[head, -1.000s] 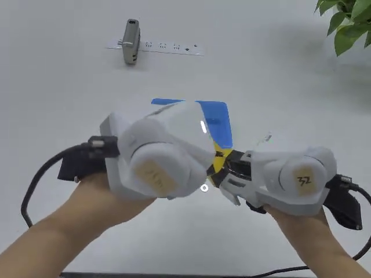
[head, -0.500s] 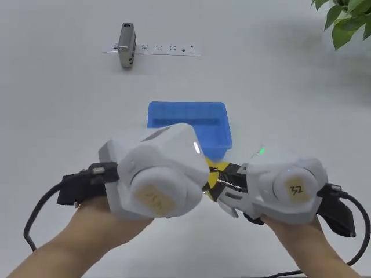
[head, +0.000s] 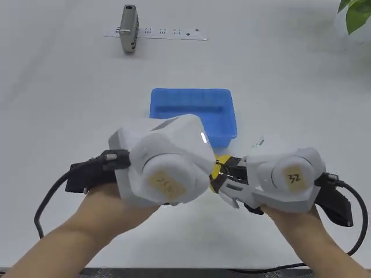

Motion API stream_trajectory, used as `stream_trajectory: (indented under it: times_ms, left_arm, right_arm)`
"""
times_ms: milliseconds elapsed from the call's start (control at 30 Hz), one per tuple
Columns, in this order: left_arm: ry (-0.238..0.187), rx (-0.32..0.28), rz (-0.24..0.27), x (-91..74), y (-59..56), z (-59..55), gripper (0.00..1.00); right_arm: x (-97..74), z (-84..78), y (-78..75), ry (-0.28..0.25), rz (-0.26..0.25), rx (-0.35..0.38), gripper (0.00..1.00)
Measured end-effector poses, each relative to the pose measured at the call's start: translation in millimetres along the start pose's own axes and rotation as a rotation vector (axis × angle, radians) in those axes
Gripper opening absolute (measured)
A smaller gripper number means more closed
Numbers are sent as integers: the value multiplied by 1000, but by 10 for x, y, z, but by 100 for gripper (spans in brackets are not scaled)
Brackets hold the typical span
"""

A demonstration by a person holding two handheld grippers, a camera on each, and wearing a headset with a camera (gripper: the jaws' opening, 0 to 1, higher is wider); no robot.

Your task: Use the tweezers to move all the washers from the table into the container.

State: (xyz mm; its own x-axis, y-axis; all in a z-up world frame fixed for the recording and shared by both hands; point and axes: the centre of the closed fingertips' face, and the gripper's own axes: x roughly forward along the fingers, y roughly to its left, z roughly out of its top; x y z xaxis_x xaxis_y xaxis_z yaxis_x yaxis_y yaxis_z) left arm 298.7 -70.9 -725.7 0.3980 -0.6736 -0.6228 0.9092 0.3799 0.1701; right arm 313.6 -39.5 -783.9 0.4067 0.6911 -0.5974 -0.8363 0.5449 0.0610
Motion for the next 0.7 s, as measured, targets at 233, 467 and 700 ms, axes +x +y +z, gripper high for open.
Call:
stream_trajectory:
  times_ms: [233, 467, 700]
  left_arm:
    - [-5, -8, -6, 22, 13, -13, 0]
    - [-24, -22, -23, 48, 11, 9, 0]
    - [-27, -7, -41, 84, -9, 46, 0]
  right_arm:
    - [16, -22, -6, 6, 3, -2, 8]
    - [12, -42, -17, 27, -5, -46, 5]
    - [-5, -58, -37, 61, -35, -113, 4]
